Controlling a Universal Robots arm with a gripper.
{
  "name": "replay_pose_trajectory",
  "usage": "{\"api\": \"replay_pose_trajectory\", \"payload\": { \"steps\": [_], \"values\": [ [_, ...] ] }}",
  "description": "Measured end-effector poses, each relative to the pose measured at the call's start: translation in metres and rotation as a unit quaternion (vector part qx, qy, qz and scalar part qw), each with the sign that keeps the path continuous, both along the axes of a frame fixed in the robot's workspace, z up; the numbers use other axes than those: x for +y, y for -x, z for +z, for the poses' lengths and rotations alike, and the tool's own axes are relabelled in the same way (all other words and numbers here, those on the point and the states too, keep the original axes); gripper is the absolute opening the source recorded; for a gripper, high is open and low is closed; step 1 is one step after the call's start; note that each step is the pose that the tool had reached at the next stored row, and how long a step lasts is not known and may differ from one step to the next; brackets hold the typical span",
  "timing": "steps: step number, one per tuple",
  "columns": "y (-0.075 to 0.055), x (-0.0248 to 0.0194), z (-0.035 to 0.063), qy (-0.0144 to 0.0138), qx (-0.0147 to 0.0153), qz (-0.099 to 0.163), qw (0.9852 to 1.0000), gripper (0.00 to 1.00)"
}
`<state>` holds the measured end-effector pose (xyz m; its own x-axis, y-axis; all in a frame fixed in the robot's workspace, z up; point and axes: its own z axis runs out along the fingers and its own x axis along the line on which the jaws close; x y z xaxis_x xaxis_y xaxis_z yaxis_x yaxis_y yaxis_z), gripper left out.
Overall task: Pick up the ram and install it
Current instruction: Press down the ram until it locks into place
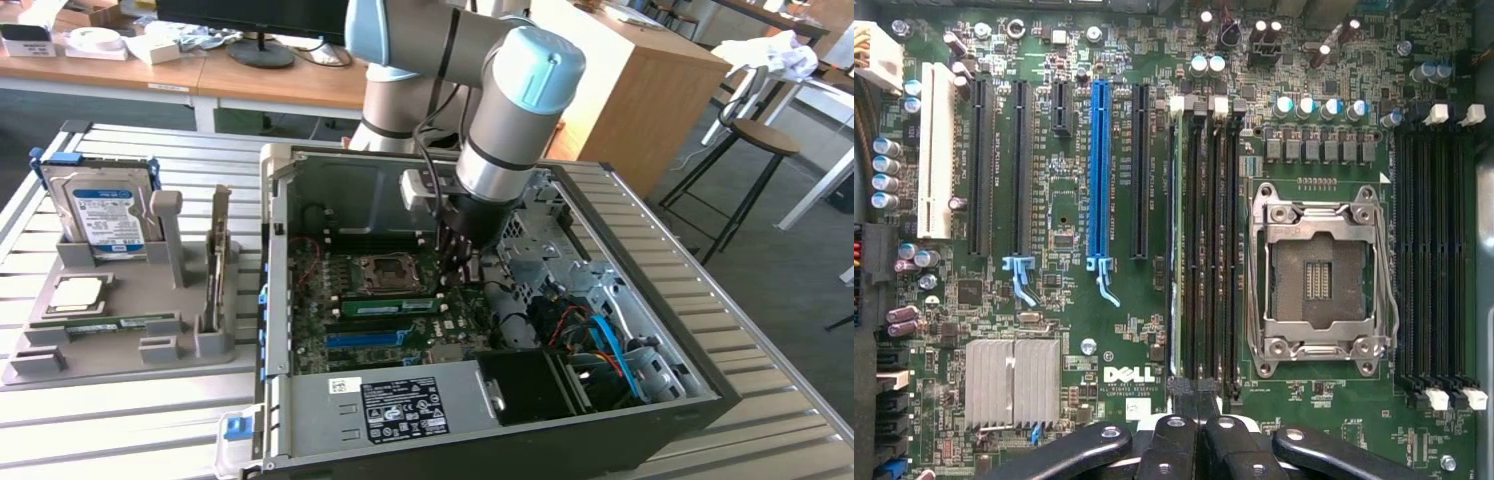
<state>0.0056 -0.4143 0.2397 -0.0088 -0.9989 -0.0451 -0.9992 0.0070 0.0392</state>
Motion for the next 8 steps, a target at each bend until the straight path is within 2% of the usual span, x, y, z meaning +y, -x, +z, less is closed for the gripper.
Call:
{"api": "replay_pose_trajectory", "payload": {
  "steps": [8],
  "values": [
    [-0.0002,0.0,-0.0025,-0.0001,0.0,0.0,1.0,0.1]
  ]
}}
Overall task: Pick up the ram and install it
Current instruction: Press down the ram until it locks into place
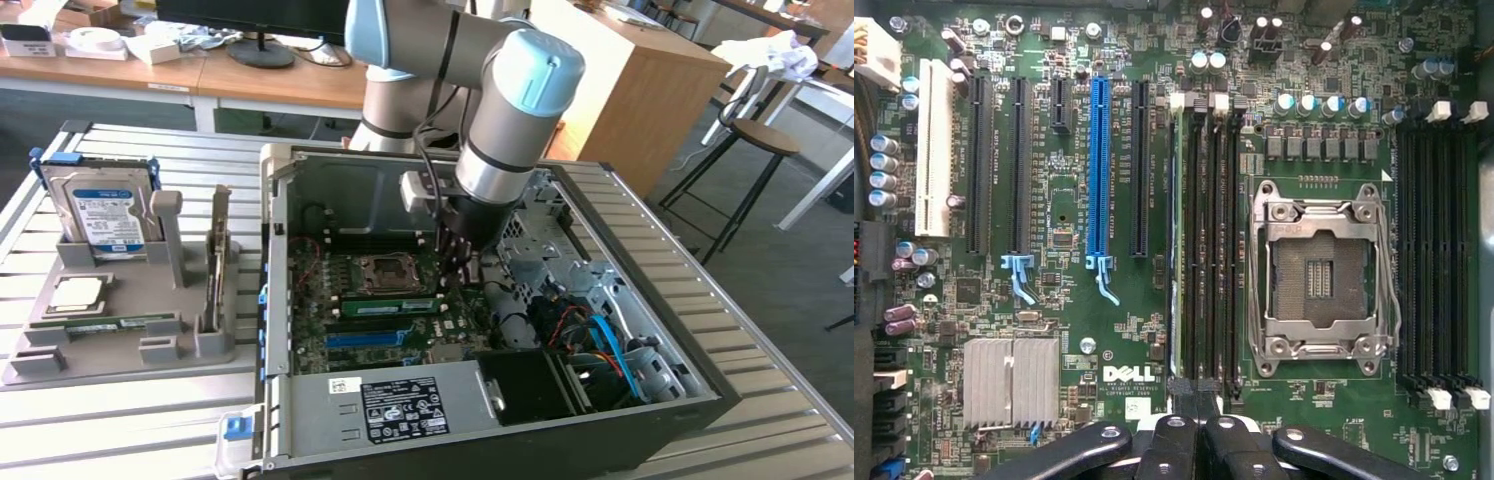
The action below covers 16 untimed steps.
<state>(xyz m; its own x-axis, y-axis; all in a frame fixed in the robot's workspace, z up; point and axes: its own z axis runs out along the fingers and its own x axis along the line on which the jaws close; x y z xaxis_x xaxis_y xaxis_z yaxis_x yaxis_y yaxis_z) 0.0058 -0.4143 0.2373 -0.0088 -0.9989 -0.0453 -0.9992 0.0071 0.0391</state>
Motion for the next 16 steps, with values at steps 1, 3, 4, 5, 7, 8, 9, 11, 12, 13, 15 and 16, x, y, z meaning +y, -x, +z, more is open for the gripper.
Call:
{"api": "replay_pose_trajectory", "payload": {
  "steps": [1,3,4,5,7,8,9,11,12,13,15,16],
  "values": [
    [0.0,0.0,-0.0005,0.0,0.0,0.0,1.0,0.1],
    [0.0,0.0,-0.0015,0.0,0.0,0.0,1.0,0.1],
    [0.0,0.0,-0.002,0.0,0.0,0.0,1.0,0.1],
    [-0.0001,0.0,-0.0025,0.0,0.0,0.0,1.0,0.1],
    [-0.0001,0.0,-0.0034,0.0,0.0,0.0,1.0,0.1],
    [-0.0001,0.0,-0.004,0.0,0.0,0.0,1.0,0.1],
    [-0.0001,-0.0001,-0.0043,0.0001,0.0,0.0,1.0,0.1],
    [-0.0001,-0.0001,-0.0044,0.0001,0.0,0.0,1.0,0.1],
    [-0.0001,-0.0001,-0.0043,0.0001,0.0,0.0,1.0,0.1],
    [-0.0001,0.0,-0.0044,0.0001,0.0001,0.0,1.0,0.1],
    [-0.0001,0.0,-0.0052,-0.0002,-0.0001,0.0,1.0,0.1],
    [-0.0001,0.0,-0.0056,-0.0001,0.0,0.0,1.0,0.1]
  ]
}}
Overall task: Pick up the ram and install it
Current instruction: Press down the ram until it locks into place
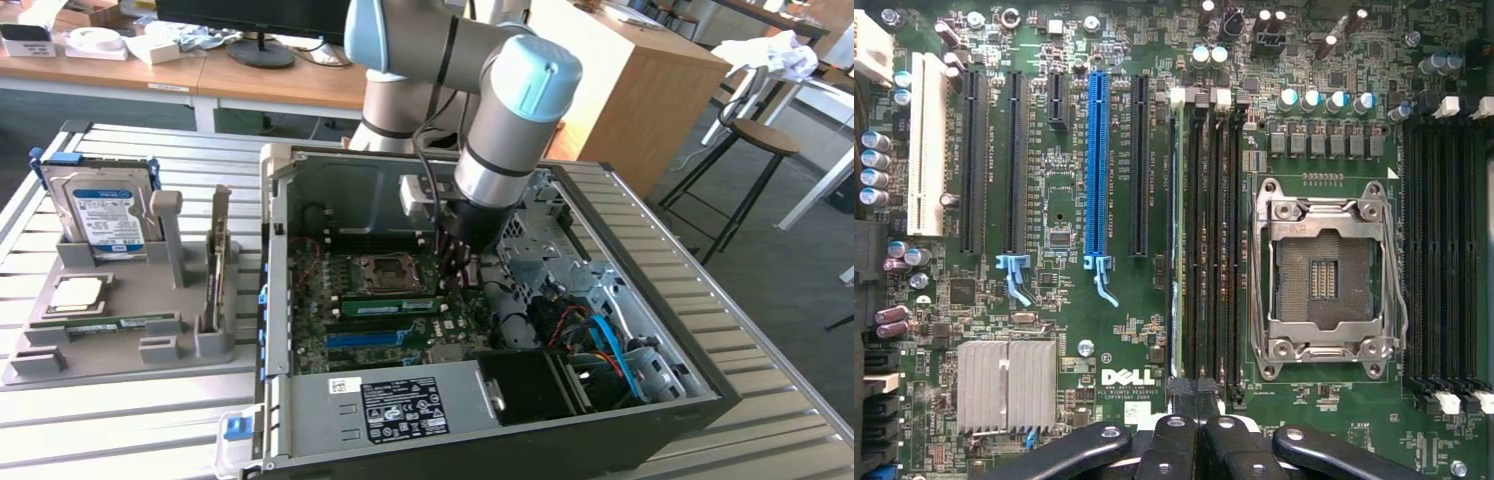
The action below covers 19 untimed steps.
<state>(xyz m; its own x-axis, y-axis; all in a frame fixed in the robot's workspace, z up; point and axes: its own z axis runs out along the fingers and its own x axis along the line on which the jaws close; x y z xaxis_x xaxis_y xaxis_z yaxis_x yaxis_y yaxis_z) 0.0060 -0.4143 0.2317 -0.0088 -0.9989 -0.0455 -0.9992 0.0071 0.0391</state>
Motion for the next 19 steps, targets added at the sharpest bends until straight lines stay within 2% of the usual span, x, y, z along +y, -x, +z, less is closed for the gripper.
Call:
{"api": "replay_pose_trajectory", "payload": {
  "steps": [19],
  "values": [
    [-0.0001,-0.0001,-0.0038,0.0002,0.0001,0.0,1.0,0.1]
  ]
}}
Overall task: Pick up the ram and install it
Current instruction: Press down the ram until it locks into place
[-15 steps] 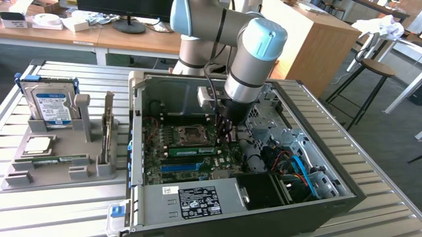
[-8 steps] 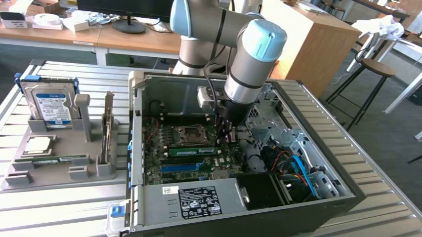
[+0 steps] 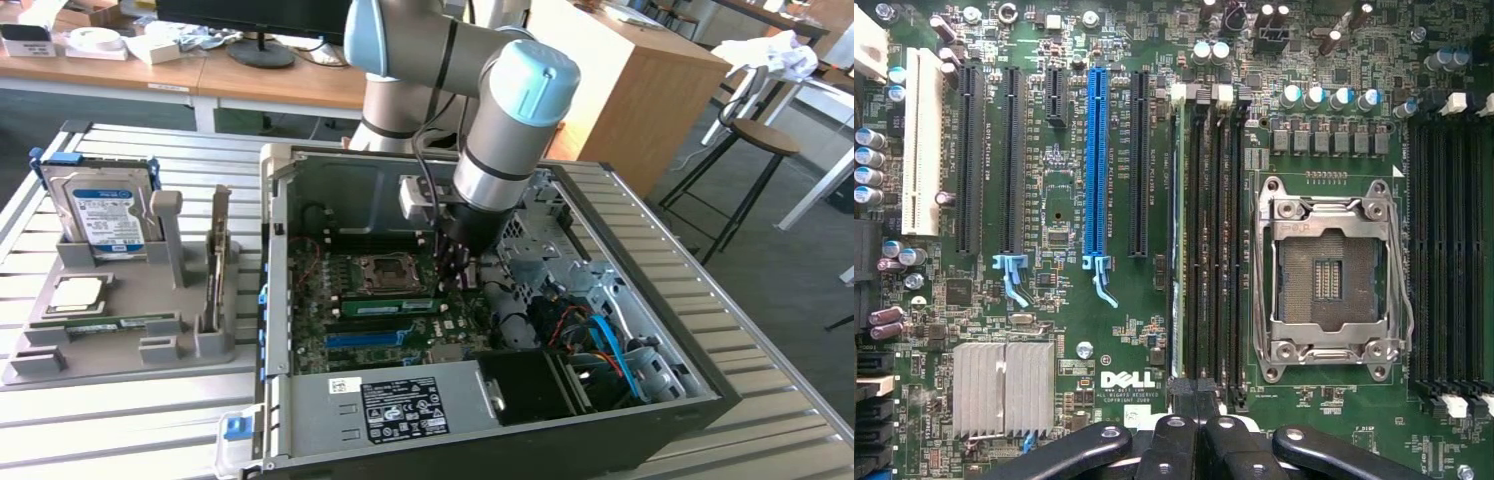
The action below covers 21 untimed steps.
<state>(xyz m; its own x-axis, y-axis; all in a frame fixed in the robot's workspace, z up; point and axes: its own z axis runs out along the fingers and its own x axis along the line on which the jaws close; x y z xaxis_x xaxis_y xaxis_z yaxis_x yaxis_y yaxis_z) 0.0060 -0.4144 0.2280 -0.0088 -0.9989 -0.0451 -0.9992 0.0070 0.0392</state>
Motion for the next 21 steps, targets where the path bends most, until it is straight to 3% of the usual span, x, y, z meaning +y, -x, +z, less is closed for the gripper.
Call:
{"api": "replay_pose_trajectory", "payload": {
  "steps": [21],
  "values": [
    [0.0,0.0,-0.0025,0.0,0.0,0.0,1.0,0.1]
  ]
}}
